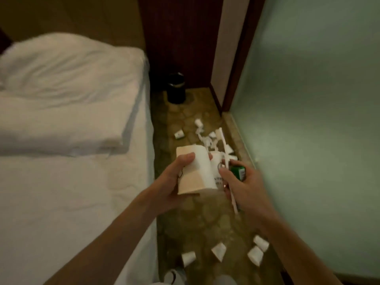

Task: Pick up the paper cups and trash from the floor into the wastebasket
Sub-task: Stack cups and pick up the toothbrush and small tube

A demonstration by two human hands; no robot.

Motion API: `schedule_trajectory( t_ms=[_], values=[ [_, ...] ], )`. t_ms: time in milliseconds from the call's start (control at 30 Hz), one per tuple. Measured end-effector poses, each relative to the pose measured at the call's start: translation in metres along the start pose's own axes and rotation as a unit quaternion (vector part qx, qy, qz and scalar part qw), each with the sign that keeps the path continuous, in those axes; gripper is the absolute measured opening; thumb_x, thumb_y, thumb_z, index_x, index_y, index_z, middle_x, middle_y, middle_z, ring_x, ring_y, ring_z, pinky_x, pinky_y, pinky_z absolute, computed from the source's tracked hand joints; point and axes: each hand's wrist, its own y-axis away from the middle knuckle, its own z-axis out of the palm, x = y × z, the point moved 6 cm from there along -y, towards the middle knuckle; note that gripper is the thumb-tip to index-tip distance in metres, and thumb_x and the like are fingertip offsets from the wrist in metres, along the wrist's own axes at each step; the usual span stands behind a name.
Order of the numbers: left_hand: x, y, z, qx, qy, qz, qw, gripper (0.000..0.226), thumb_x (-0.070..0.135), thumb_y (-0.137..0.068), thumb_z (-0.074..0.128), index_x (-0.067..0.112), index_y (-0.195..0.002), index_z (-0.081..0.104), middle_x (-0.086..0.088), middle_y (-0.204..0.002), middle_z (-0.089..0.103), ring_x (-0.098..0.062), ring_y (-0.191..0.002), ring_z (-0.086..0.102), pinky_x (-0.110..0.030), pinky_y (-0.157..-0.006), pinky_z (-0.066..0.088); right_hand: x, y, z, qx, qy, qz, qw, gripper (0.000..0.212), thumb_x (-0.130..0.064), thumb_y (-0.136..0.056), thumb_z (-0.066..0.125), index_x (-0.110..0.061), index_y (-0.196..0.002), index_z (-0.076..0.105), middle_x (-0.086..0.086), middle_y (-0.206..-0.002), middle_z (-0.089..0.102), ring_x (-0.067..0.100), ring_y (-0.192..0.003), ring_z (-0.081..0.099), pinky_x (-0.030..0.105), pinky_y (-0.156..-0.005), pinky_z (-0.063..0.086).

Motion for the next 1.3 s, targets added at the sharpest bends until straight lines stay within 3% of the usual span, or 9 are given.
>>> schedule_trajectory(
  t_ms=[100, 233, 367, 467, 667, 833, 933, 1133, 1300],
  values=[
    [0.046, 0.005, 0.021, -0.060, -0.012, 0.041, 0.997, 0.034, 0.047, -0.068, 0.076, 0.031, -0.098, 0.079, -0.003, -0.099, 0.076, -0.022, -0.096, 0.072, -0.038, -0.077, 0.060, -0.047, -0.015, -0.002, 0.023, -0.010, -0.031, 0.999, 0.024, -0.029, -0.090, 0.067, -0.021, -0.113, 0.065, 0.000, -0.079, 0.070, 0.004, -0.050, 0.059, 0.016, -0.048, 0.048],
    [0.100, -0.008, 0.030, -0.083, -0.008, 0.088, 0.993, 0.044, 0.049, -0.064, 0.084, 0.028, -0.103, 0.078, -0.005, -0.103, 0.074, -0.024, -0.098, 0.071, -0.041, -0.081, 0.059, -0.095, -0.045, -0.001, -0.005, -0.032, -0.075, 0.997, 0.012, -0.024, -0.093, 0.064, -0.020, -0.103, 0.069, -0.002, -0.063, 0.066, 0.010, -0.045, 0.054, 0.021, -0.044, 0.048],
    [0.143, -0.051, 0.036, -0.072, -0.003, 0.085, 0.994, 0.029, 0.045, -0.082, 0.061, 0.029, -0.096, 0.080, -0.005, -0.098, 0.075, -0.023, -0.092, 0.073, -0.041, -0.079, 0.061, -0.127, -0.094, -0.002, 0.042, -0.030, -0.101, 0.994, 0.007, -0.021, -0.094, 0.062, -0.020, -0.096, 0.069, -0.007, -0.060, 0.066, 0.006, -0.044, 0.056, 0.016, -0.043, 0.045],
    [0.179, -0.094, 0.032, -0.074, -0.010, 0.103, 0.992, 0.028, 0.047, -0.082, 0.060, 0.033, -0.097, 0.079, -0.003, -0.099, 0.075, -0.022, -0.092, 0.072, -0.042, -0.087, 0.056, -0.153, -0.147, 0.000, 0.024, -0.051, -0.105, 0.993, 0.009, -0.017, -0.094, 0.061, -0.016, -0.097, 0.069, -0.004, -0.057, 0.062, 0.009, -0.041, 0.051, 0.017, -0.040, 0.043],
    [0.273, -0.184, -0.007, -0.046, 0.005, 0.127, 0.991, 0.060, 0.046, -0.061, 0.082, 0.025, -0.116, 0.071, -0.010, -0.096, 0.075, -0.026, -0.087, 0.074, -0.041, -0.073, 0.060, -0.201, -0.283, 0.029, -0.062, -0.068, -0.095, 0.991, 0.012, -0.016, -0.095, 0.059, -0.016, -0.102, 0.069, 0.000, -0.058, 0.061, 0.010, -0.043, 0.051, 0.019, -0.041, 0.046],
    [0.351, -0.246, -0.032, -0.010, 0.009, 0.126, 0.992, 0.101, 0.050, -0.041, 0.095, 0.021, -0.129, 0.056, -0.013, -0.105, 0.072, -0.030, -0.098, 0.070, -0.043, -0.082, 0.057, -0.241, -0.390, 0.048, -0.116, -0.060, -0.084, 0.988, 0.011, -0.020, -0.092, 0.064, -0.025, -0.096, 0.072, 0.002, -0.066, 0.067, 0.011, -0.047, 0.057, 0.019, -0.045, 0.049],
    [0.379, -0.276, -0.057, 0.008, 0.054, 0.149, 0.987, 0.095, 0.047, -0.049, 0.092, 0.021, -0.132, 0.052, -0.015, -0.109, 0.069, -0.033, -0.106, 0.065, -0.048, -0.092, 0.053, -0.255, -0.442, 0.069, -0.154, -0.019, -0.075, 0.985, 0.020, -0.026, -0.086, 0.070, -0.021, -0.105, 0.070, -0.002, -0.069, 0.070, 0.008, -0.050, 0.061, 0.018, -0.047, 0.049],
    [0.419, -0.324, -0.110, 0.003, 0.087, 0.164, 0.983, 0.067, 0.047, -0.052, 0.092, 0.023, -0.112, 0.073, -0.016, -0.114, 0.067, -0.034, -0.108, 0.063, -0.049, -0.094, 0.051, -0.262, -0.518, 0.118, -0.189, -0.046, -0.045, 0.980, 0.042, -0.034, -0.070, 0.072, -0.019, -0.109, 0.067, -0.003, -0.071, 0.071, 0.006, -0.048, 0.058, 0.018, -0.046, 0.050],
    [0.449, -0.394, -0.169, 0.023, 0.103, 0.110, 0.988, 0.079, 0.044, -0.054, 0.092, 0.018, -0.124, 0.065, -0.020, -0.119, 0.065, -0.038, -0.111, 0.062, -0.050, -0.093, 0.051, -0.253, -0.599, 0.150, -0.185, -0.053, -0.006, 0.981, 0.041, -0.032, -0.074, 0.071, -0.018, -0.112, 0.066, 0.000, -0.071, 0.071, 0.009, -0.049, 0.057, 0.021, -0.048, 0.052]
  ],
)
